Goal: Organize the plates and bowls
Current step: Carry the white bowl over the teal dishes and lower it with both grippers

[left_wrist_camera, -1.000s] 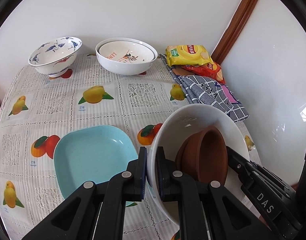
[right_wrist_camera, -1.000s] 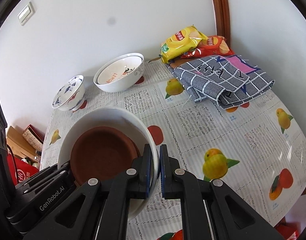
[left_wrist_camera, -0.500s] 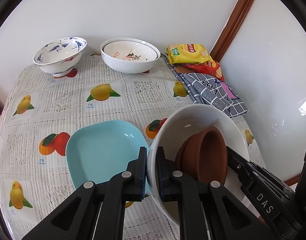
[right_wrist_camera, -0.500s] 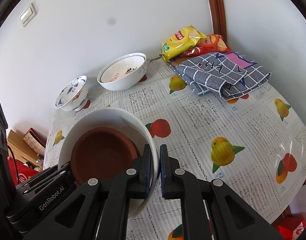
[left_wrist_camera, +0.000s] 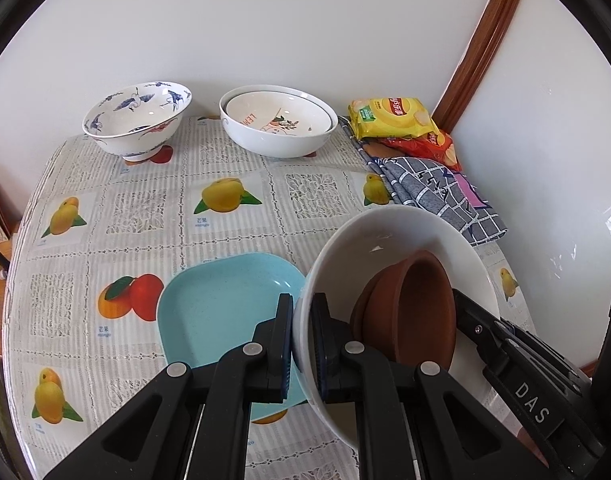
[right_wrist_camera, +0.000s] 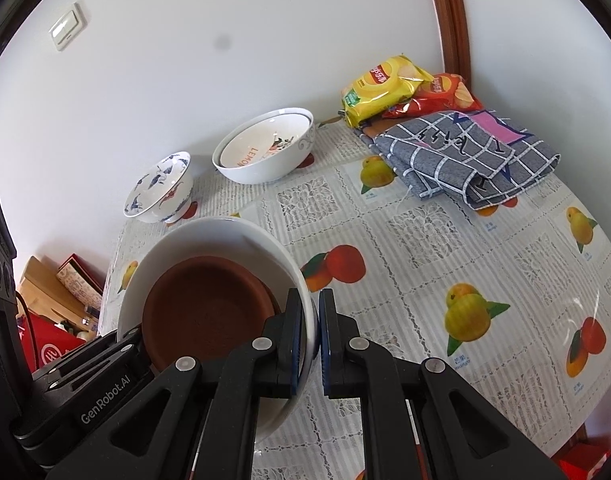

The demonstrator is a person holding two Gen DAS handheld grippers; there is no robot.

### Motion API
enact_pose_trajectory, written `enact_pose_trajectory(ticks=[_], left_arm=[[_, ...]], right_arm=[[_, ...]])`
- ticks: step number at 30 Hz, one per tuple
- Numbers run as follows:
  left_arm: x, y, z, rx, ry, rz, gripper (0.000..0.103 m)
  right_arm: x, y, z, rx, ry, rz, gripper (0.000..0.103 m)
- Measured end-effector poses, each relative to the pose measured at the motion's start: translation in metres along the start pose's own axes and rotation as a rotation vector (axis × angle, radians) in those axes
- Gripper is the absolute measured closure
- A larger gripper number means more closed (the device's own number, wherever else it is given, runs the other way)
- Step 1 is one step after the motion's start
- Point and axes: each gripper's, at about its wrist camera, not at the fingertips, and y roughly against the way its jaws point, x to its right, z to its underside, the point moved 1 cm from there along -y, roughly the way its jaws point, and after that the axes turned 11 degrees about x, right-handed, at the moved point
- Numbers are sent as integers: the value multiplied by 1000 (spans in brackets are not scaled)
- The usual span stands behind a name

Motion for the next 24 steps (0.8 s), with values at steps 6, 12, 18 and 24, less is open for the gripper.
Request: enact_pose_trajectory(ticks=[6, 12, 18, 24], left_arm=[[-9, -3, -3, 3, 16, -28, 93], [-25, -7, 0, -4, 52, -51, 93], [-35, -13, 1, -13, 64, -76, 93], [-46, -22, 4, -30, 73, -90, 93]], right_arm=[[-7, -10, -2, -9, 7, -28, 95], [-18, -23, 0, -29, 31, -57, 94], [-26, -36, 5, -51, 41, -80, 94], [-31, -49, 9, -71, 49, -91, 94]])
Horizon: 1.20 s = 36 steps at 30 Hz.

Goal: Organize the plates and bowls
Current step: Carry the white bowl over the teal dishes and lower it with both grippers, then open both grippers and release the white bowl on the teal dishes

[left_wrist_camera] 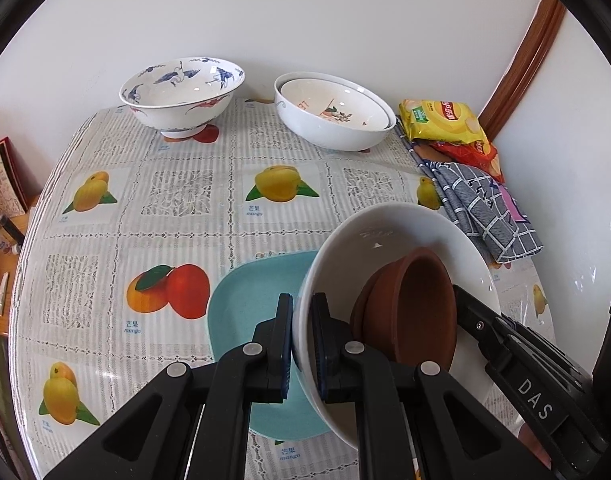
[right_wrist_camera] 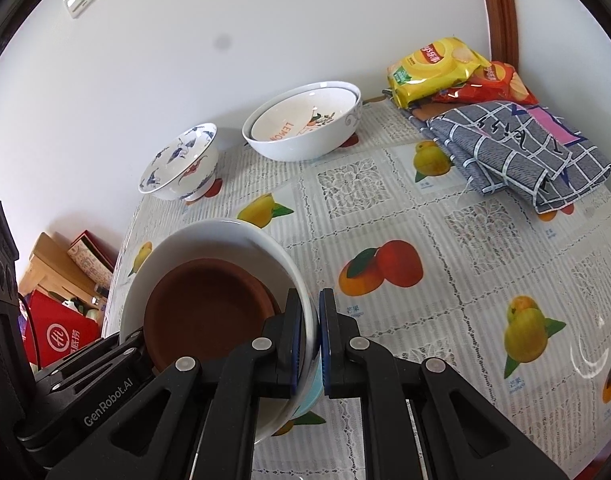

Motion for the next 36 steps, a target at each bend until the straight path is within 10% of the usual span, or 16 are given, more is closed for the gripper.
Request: enact_pose_trajectory(ticks=[36], left_arm=[[-36, -46, 25, -114, 32, -12, 90]], right_arm=[[-7, -62, 29, -156, 40, -28, 93]])
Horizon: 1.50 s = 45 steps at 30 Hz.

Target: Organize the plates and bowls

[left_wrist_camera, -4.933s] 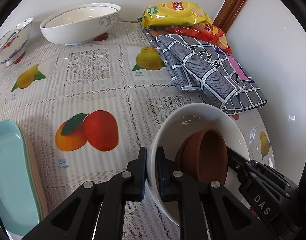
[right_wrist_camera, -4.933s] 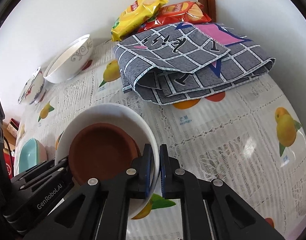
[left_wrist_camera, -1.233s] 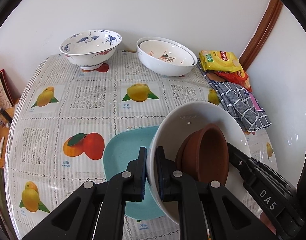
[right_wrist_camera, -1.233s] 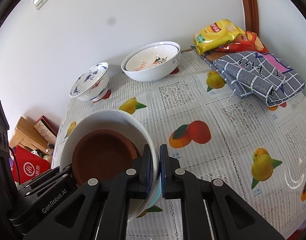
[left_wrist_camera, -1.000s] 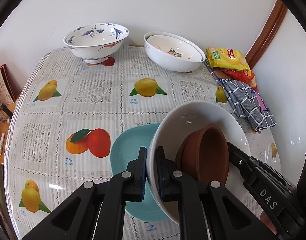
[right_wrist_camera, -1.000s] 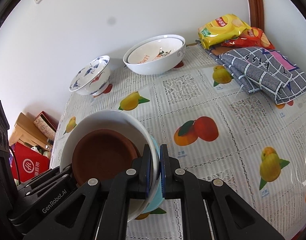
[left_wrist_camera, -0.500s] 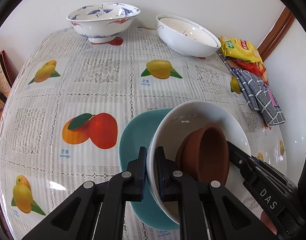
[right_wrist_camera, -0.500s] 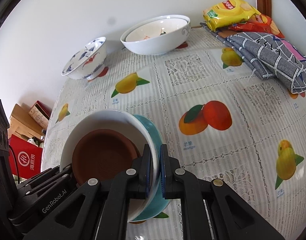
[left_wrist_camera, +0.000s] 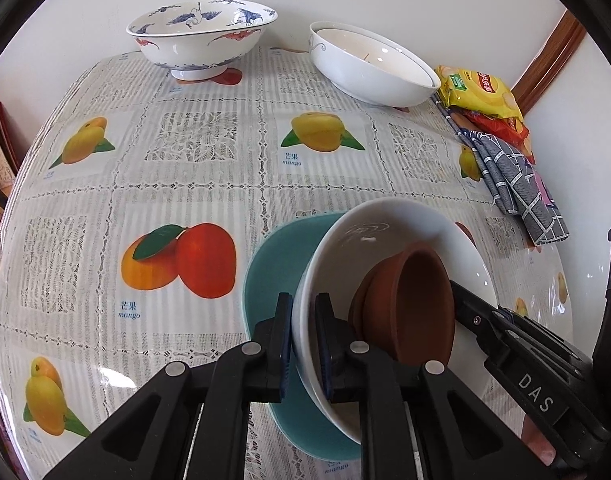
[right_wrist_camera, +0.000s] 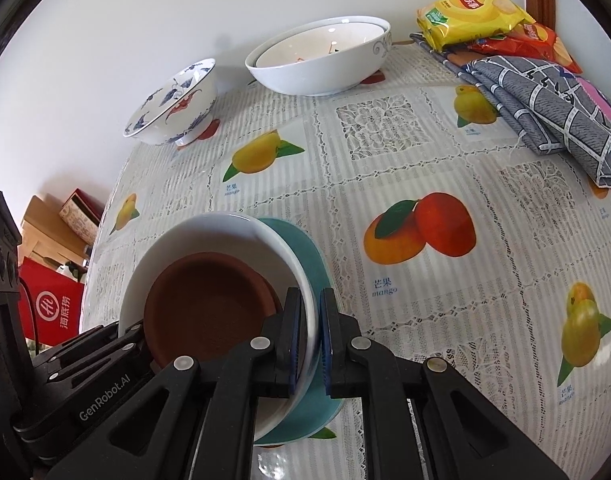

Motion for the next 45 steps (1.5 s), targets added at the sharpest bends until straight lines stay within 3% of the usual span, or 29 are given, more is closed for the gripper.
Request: enact_pose_trajectory(ticks=[13, 21, 25, 27, 31, 33, 39, 43, 45], left_arm=[[2, 30, 7, 24, -14, -23, 76], [13, 68, 20, 70, -32, -23, 67], [28, 91, 30, 108, -47, -26, 61], [37, 102, 35, 129, -51, -31, 58], [61, 123, 49, 170, -88, -50, 52], [74, 135, 55, 193, -97, -52, 49], [106, 171, 77, 259, -96, -68, 40], [128, 191, 92, 301, -122, -68, 32], [138, 198, 100, 318, -138, -84, 22]], right_arm=[[-5, 33, 4, 63, 59, 31, 92], [-4, 68, 20, 91, 94, 36, 80], [1, 96, 25, 127, 95, 44, 73], [6, 115, 28, 143, 94, 49, 57], [16, 146, 36, 161, 99, 69, 52], [22, 161, 40, 179, 108, 90, 44], [44, 204, 57, 249, 181, 179, 42], [68, 231, 64, 271, 127, 161, 42], [77, 246, 69, 293, 109, 163, 42]])
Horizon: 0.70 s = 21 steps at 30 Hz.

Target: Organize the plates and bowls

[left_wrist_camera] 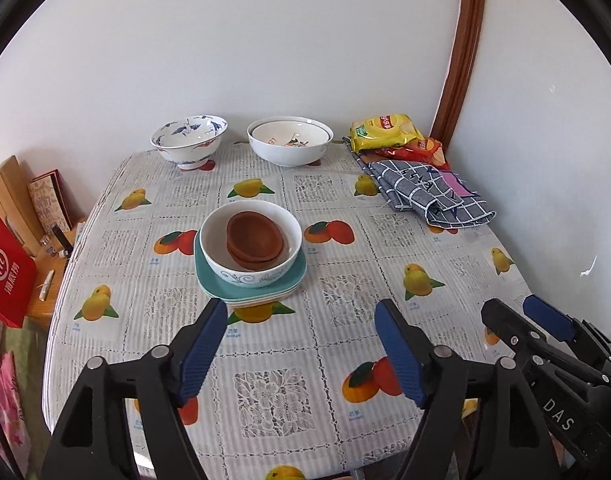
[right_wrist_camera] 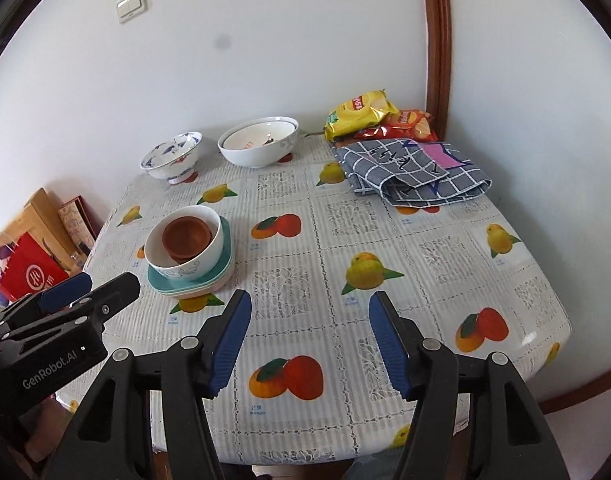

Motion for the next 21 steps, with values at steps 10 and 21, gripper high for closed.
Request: enact_pose_trajectory(ticks=[10, 21], left_arm=[[19, 36, 12, 52, -11, -35, 13], [25, 48, 15, 70, -22, -68, 13]], right_arm=[[26, 52, 8, 92, 11, 70, 11], [45, 69, 14, 97, -49, 71, 11]])
